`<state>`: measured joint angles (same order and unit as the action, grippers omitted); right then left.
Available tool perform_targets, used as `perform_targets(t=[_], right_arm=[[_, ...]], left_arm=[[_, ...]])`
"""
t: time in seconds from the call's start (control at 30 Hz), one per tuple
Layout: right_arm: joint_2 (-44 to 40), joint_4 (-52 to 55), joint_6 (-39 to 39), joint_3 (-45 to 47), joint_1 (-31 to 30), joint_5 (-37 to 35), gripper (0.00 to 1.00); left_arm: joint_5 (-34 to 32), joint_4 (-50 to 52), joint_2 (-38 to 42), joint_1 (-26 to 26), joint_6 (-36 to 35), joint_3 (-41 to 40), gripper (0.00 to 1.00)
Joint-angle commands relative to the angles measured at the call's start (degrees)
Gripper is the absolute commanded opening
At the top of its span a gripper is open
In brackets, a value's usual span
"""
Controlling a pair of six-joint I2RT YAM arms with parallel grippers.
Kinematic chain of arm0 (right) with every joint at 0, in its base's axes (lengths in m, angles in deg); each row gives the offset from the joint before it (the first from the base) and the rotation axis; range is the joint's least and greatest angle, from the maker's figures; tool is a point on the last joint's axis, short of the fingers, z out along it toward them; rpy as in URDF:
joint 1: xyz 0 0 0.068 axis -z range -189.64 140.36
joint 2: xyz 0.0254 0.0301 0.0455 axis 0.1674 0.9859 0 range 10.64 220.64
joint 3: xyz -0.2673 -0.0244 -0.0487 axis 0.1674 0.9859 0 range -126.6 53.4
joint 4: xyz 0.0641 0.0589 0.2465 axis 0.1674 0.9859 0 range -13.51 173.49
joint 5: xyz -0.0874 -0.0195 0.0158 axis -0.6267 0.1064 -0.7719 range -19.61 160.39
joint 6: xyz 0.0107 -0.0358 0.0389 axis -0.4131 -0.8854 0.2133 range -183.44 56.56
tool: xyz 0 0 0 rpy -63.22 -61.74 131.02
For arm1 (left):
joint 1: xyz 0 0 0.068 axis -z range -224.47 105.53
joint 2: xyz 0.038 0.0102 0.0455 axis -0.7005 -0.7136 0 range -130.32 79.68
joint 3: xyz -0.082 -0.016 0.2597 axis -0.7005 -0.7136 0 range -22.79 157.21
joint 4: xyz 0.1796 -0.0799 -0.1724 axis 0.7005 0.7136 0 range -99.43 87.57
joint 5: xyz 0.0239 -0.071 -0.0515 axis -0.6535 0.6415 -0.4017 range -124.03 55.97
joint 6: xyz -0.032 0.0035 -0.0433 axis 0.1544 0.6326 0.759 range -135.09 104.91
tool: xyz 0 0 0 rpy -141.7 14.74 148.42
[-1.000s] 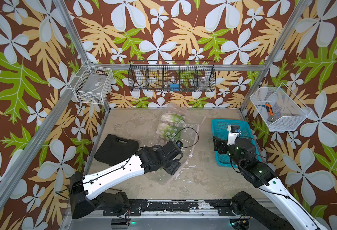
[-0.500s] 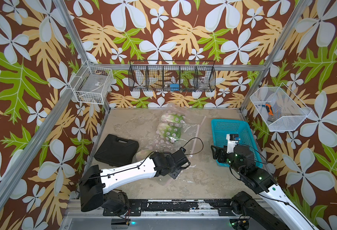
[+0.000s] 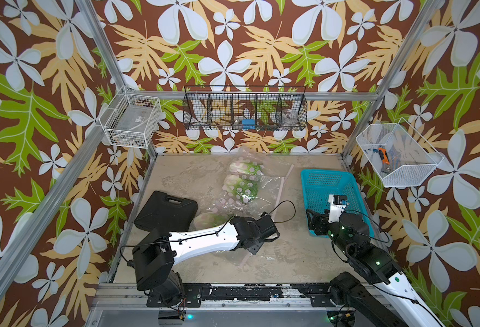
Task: Open the zip-top bag and take out the chinese cabbages
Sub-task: Pick up the Chinese cabbage from the zipper food storage bag.
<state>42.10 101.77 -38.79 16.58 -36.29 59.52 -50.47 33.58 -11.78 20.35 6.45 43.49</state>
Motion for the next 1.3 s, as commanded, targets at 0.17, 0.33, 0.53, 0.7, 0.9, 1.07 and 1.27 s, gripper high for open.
perform_targets(t=[0.17,0.33,0.53,0.7,0.9,1.07,1.27], right_arm=[[0.07,-0.9,-1.29,-0.14,0.02,-1.51,0.8],[-2.24,-1.4,-0.45,0.54,0.02,-3.61,0.78],[-8.21,1.04,2.03,0.76,-0.05,-13.17,0.68],[-13.33,0.06,2.07,1.81,-0.04,-15.34,0.64],[-13.22,-0.23,1.73,1.93,-0.02,-14.55,0.63],[-12.57,-0.89,0.91,2.4,0.01,-12.77,0.62],[-11.68,-1.07,0.73,1.52,-0.05,-6.25,0.61]], left_arm=[[-0.87,1.91,1.59,1.95,0.96,1.46,0.58],[-5.46,7.11,-2.03,5.32,1.21,5.13,0.58],[-10.27,9.45,-5.37,6.2,1.58,4.96,0.55],[-10.99,7.94,-6.02,6.15,1.23,4.73,0.52],[-11.98,8.24,-7.94,6.15,1.73,4.87,0.44],[-13.14,7.81,-7.63,5.7,3.74,2.55,0.28],[-12.18,3.96,-4.12,3.9,6.46,0.32,0.11]])
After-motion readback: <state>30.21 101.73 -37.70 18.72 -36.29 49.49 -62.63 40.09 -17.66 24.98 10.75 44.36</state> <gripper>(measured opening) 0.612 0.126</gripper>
